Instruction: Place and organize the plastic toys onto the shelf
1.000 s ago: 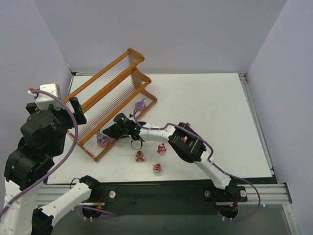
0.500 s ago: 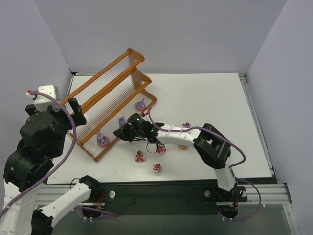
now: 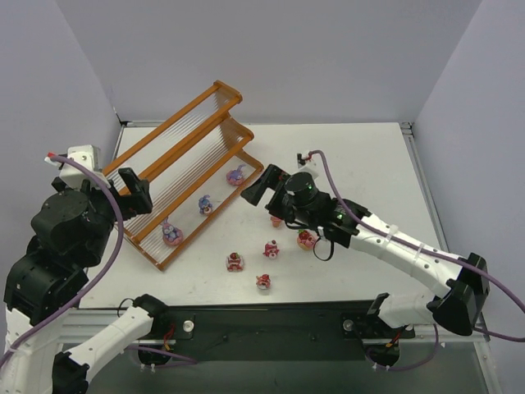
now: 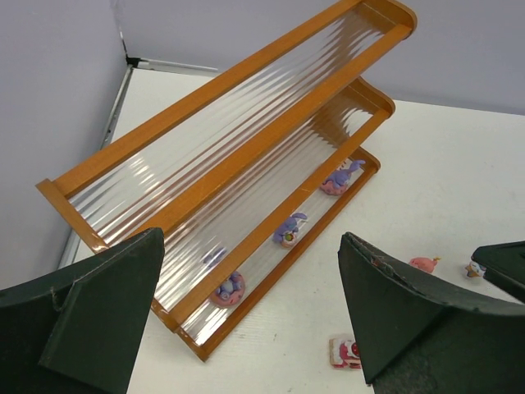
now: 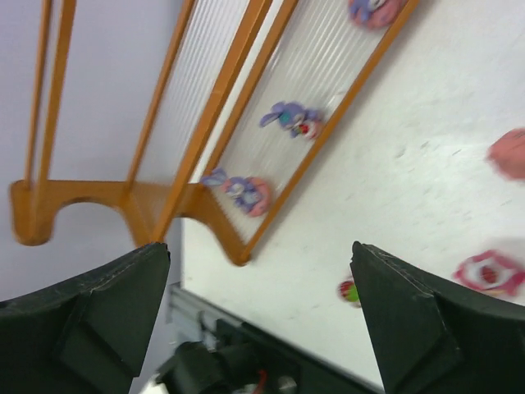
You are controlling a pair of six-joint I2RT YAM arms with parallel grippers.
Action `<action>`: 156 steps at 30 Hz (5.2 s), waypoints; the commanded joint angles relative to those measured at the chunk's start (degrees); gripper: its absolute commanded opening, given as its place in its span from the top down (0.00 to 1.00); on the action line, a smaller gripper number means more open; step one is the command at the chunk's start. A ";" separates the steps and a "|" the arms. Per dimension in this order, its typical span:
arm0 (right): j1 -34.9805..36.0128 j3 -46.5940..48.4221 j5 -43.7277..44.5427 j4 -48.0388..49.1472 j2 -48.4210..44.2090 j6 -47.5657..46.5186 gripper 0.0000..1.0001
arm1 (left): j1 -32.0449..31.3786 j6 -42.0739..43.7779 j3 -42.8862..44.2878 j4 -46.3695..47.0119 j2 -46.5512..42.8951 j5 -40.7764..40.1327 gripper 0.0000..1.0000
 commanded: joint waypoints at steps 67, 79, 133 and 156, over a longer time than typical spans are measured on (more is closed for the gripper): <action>46.02 -11.58 58.84 -30.13 18.58 36.93 0.27 | -0.12 -5.87 -24.33 14.50 -24.16 13.91 0.14; 44.52 -9.74 57.79 -30.04 22.53 35.44 0.33 | -0.12 -5.61 -27.59 13.80 -29.79 13.82 0.14; 31.53 9.24 38.11 12.93 17.34 -41.89 1.00 | -0.65 -2.53 -24.24 7.12 -38.22 -6.54 0.13; 23.43 55.72 24.47 15.58 51.34 -55.71 1.00 | -5.04 -1.30 -15.90 -4.13 -40.52 -12.89 0.13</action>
